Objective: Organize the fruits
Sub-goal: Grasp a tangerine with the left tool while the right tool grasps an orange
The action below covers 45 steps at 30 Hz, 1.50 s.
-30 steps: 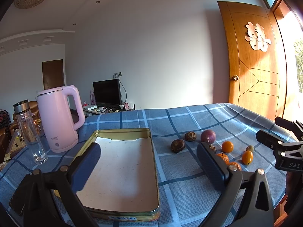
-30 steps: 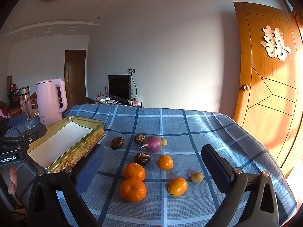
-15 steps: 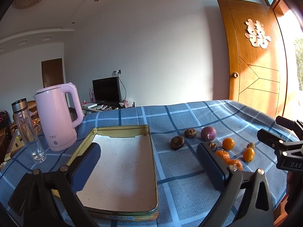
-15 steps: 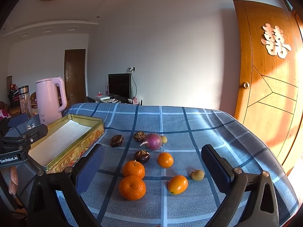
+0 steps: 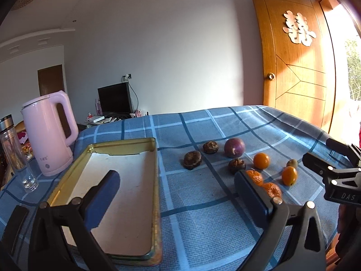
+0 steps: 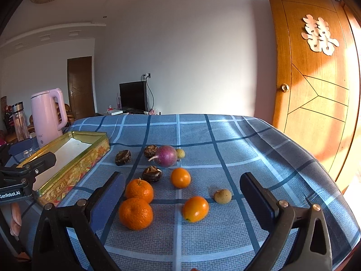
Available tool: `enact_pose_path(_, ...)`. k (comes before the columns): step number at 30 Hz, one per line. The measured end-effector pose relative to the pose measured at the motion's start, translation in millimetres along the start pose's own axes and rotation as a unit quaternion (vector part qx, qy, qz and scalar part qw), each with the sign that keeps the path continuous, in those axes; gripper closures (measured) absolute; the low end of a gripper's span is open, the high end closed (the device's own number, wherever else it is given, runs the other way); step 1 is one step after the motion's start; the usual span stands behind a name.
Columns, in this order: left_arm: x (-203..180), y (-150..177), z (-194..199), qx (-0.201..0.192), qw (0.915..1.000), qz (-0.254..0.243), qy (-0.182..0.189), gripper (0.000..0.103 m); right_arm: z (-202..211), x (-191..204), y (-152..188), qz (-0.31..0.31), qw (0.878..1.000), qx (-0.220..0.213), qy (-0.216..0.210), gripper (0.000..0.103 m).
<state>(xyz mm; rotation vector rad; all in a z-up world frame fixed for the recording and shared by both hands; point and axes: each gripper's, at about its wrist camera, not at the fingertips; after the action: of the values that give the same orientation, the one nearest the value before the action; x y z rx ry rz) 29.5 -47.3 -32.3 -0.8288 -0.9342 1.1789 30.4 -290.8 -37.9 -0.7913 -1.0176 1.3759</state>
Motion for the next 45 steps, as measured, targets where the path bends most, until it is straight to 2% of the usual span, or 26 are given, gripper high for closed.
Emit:
enact_pose_path(9,-56.0,-4.2,-32.7,0.049,0.9936,-0.005,0.102,0.003,-14.9,-42.4,19.1,-0.033,0.998,0.040,0.036,0.003)
enact_pose_path(11,-66.1,-3.0,-39.7,0.063,0.9910,-0.007,0.118,0.008,-16.5,-49.9,21.2,-0.044,0.997,0.046,0.034,0.008)
enact_pose_path(13,-75.1,0.8,-44.8,0.078,0.9881,-0.012,0.132,0.009,-17.8,-54.8,22.6,-0.050,0.997,0.053,0.032,0.014)
enact_pose_path(15,-83.5,4.7,-49.4,0.092,0.9851,-0.018,0.144,0.018,-19.7,-56.4,21.8,-0.048,0.997,0.059,0.030,0.017)
enact_pose_path(17,-89.1,8.1,-55.6,0.108,0.9822,-0.022,0.152,0.020,-21.3,-55.6,19.8,-0.043,0.997,0.060,0.030,0.020)
enact_pose_path(20,-92.1,7.1,-64.1,0.122,0.9785,-0.016,0.165,0.032,-26.0,-52.7,14.9,-0.038,0.997,0.065,0.030,0.022)
enact_pose_path(22,-95.7,8.7,-71.2,0.138,0.9751,-0.019,0.173,0.033,-30.1,-49.9,11.4,-0.033,0.997,0.071,0.027,0.022)
enact_pose_path(23,-96.9,9.1,-72.1,0.139,0.9734,-0.019,0.181,0.038,-32.2,-48.2,9.7,-0.031,0.996,0.075,0.023,0.022)
enact_pose_path(25,-99.8,9.9,-72.0,0.145,0.9709,-0.025,0.189,0.041,-37.3,-43.1,6.8,-0.024,0.996,0.082,0.017,0.022)
enact_pose_path(27,-99.9,10.1,-72.5,0.146,0.9680,-0.022,0.203,0.053,-46.0,-37.9,5.4,-0.016,0.995,0.099,0.010,0.024)
enact_pose_path(28,-99.4,10.5,-72.1,0.144,0.9669,-0.019,0.210,0.054,-51.4,-35.9,5.6,-0.015,0.994,0.109,0.004,0.026)
enact_pose_path(30,-96.1,10.9,-71.3,0.144,0.9658,-0.015,0.215,0.054,-61.8,-32.9,9.0,-0.011,0.992,0.129,-0.001,0.029)
enact_pose_path(33,-90.2,12.2,-69.0,0.142,0.9652,-0.007,0.219,0.055,-69.9,-33.3,12.9,-0.014,0.987,0.159,-0.013,0.039)
enact_pose_path(35,-85.0,13.4,-66.5,0.139,0.9664,-0.005,0.216,0.055,-74.3,-31.7,14.9,-0.007,0.985,0.173,-0.020,0.039)
enact_pose_path(38,-73.6,15.4,-62.5,0.130,0.9696,0.002,0.207,0.055,-83.7,-26.5,18.6,0.007,0.979,0.201,-0.028,0.050)
enact_pose_path(40,-66.6,15.9,-58.6,0.118,0.9735,0.003,0.196,0.055,-84.4,-25.1,19.7,0.012,0.978,0.207,-0.035,0.061)
enact_pose_path(45,-51.1,15.2,-55.2,0.099,0.9800,0.014,0.172,0.055,-79.4,-26.5,18.5,0.007,0.980,0.194,-0.048,0.063)
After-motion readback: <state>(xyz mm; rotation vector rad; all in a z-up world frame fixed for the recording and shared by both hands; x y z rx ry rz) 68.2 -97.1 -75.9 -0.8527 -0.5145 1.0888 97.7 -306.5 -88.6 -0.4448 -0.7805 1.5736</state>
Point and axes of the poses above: each gripper's, at about its wrist camera, not at the fingertips, and z roughly against the way its jaws point, x to its left, y to its underside, and after that the axes turned 6 degrees about -z, right-handed
